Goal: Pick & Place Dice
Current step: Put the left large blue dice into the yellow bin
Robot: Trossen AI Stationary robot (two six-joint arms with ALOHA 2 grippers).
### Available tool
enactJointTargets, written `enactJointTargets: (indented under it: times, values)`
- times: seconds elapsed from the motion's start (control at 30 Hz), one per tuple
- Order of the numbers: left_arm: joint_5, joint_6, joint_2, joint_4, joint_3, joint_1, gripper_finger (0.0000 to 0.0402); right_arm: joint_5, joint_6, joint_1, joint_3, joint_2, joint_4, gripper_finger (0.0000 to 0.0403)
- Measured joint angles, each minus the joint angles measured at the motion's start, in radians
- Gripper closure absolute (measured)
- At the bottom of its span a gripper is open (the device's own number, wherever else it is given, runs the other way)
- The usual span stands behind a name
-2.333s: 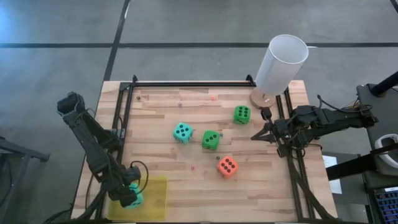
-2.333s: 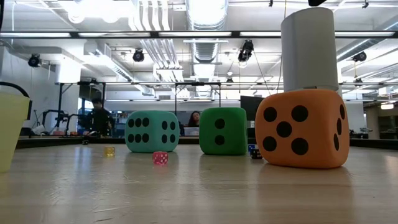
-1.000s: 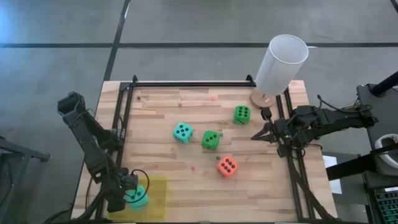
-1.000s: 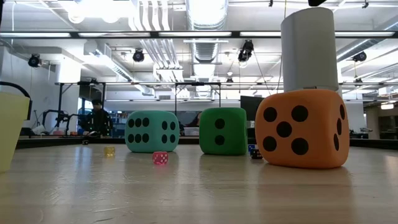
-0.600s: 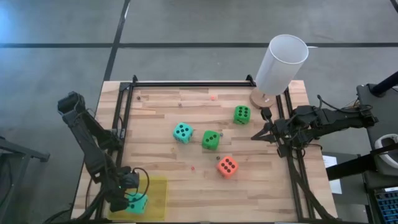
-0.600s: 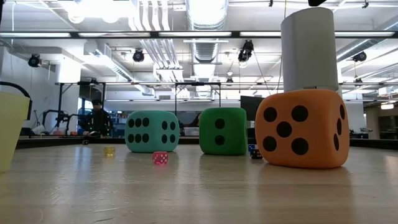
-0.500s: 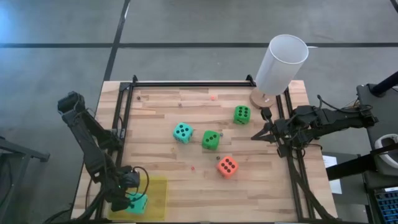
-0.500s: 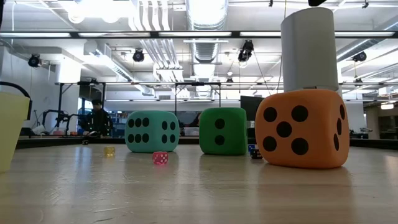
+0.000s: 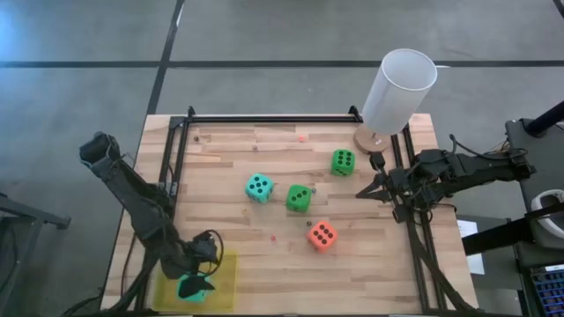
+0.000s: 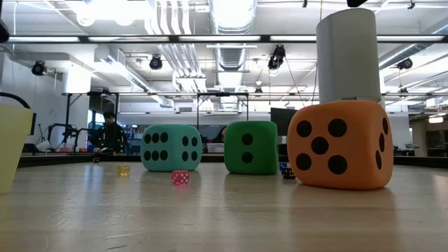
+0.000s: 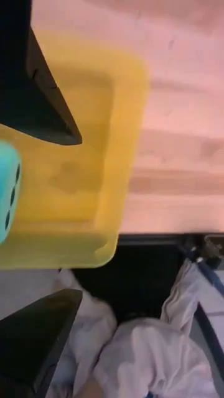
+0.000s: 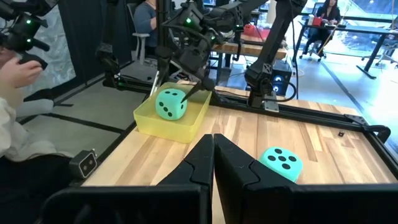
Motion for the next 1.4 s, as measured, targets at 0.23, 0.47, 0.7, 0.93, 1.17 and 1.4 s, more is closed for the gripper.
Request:
enactJointTargets:
  times: [0.23, 0.47, 0.7, 0.93, 1.17, 1.4]
  values:
    - [0.171, -0.199, 0.063, 0.033, 0.004, -0.002, 0.0002, 0.0, 0.0, 0.0, 0.0, 0.0, 0.0, 0.0394]
    - [0.253, -0.23, 0.069, 0.052, 0.006, -0.004, 0.0002, 0.0, 0.0, 0.0, 0.0, 0.0, 0.0, 0.0394]
    - [0.303, -0.301, 0.069, 0.032, 0.001, -0.004, 0.0002, 0.0, 0.0, 0.0, 0.0, 0.0, 0.0, 0.0394]
    - [0.384, -0.407, 0.068, 0.004, 0.002, -0.004, 0.0002, 0.0, 0.0, 0.0, 0.0, 0.0, 0.0, 0.0394]
    - [0.452, -0.477, 0.068, -0.022, 0.001, -0.004, 0.0002, 0.0, 0.0, 0.0, 0.0, 0.0, 0.0, 0.0394]
    - [0.514, -0.552, 0.068, -0.04, 0.001, -0.004, 0.0002, 0.0, 0.0, 0.0, 0.0, 0.0, 0.0, 0.0394]
